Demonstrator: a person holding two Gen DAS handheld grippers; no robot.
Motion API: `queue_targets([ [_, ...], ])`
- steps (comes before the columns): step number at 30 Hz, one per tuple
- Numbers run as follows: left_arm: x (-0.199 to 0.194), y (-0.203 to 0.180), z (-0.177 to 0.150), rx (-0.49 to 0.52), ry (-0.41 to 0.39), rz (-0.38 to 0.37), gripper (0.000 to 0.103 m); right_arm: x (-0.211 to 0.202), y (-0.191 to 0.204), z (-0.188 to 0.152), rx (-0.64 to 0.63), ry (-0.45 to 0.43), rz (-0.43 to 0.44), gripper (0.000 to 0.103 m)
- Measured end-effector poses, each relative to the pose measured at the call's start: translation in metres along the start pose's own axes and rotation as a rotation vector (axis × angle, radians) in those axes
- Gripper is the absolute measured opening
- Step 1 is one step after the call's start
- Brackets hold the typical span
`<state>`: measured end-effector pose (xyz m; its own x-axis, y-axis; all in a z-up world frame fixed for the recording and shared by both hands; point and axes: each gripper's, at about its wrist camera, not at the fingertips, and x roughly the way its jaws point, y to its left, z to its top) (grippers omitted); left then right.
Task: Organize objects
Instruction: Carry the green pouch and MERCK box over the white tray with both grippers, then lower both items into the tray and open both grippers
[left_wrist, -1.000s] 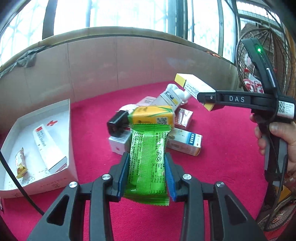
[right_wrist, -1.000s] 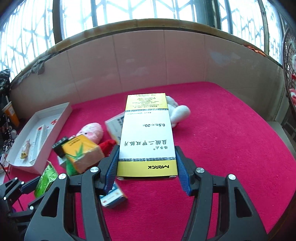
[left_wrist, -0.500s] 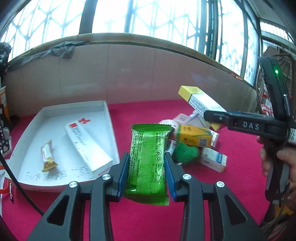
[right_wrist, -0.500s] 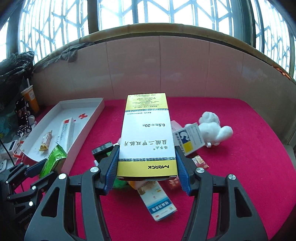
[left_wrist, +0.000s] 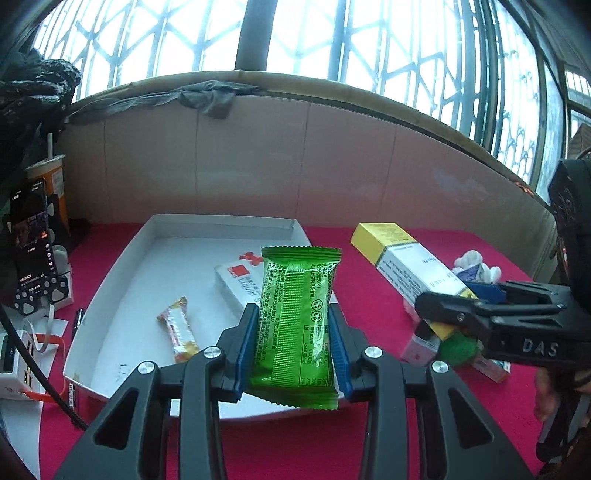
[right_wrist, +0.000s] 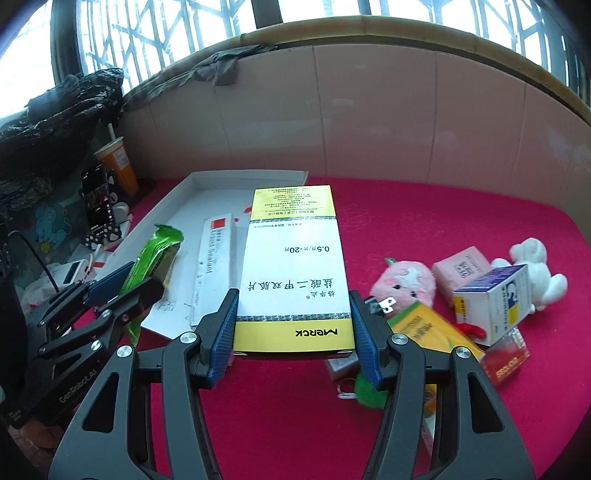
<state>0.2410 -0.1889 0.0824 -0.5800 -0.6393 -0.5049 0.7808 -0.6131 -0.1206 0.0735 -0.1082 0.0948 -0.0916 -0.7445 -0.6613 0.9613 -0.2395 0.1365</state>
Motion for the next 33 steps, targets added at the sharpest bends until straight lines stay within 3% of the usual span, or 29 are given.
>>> queue_targets([
  [5,0.019,0.037,0.01,-0.079,0.03,0.058,0.036,0.018,0.028,0.004,-0.038,0.024,0.05,0.057],
  [13,0.031,0.053,0.019,-0.072,0.044,0.126,0.036,0.047,0.058,0.018,-0.067,0.046,0.073,0.057],
  [26,0.041,0.072,0.017,-0.131,0.083,0.152,0.037,0.083,0.071,0.02,-0.057,0.048,0.081,0.057],
  [28,0.043,0.073,0.018,-0.138,0.1,0.144,0.04,0.082,0.072,0.019,-0.071,0.039,0.08,0.064],
  [29,0.044,0.074,0.018,-0.144,0.103,0.148,0.05,0.08,0.073,0.018,-0.079,0.028,0.072,0.067],
  [30,0.043,0.074,0.018,-0.15,0.1,0.161,0.072,0.077,0.072,0.018,-0.083,0.012,0.059,0.074],
  [32,0.036,0.077,0.017,-0.174,0.059,0.199,0.103,0.071,0.065,0.017,-0.073,-0.013,0.041,0.082],
  [33,0.031,0.078,0.017,-0.183,0.034,0.207,0.103,0.067,0.061,0.016,-0.056,-0.025,0.037,0.083],
])
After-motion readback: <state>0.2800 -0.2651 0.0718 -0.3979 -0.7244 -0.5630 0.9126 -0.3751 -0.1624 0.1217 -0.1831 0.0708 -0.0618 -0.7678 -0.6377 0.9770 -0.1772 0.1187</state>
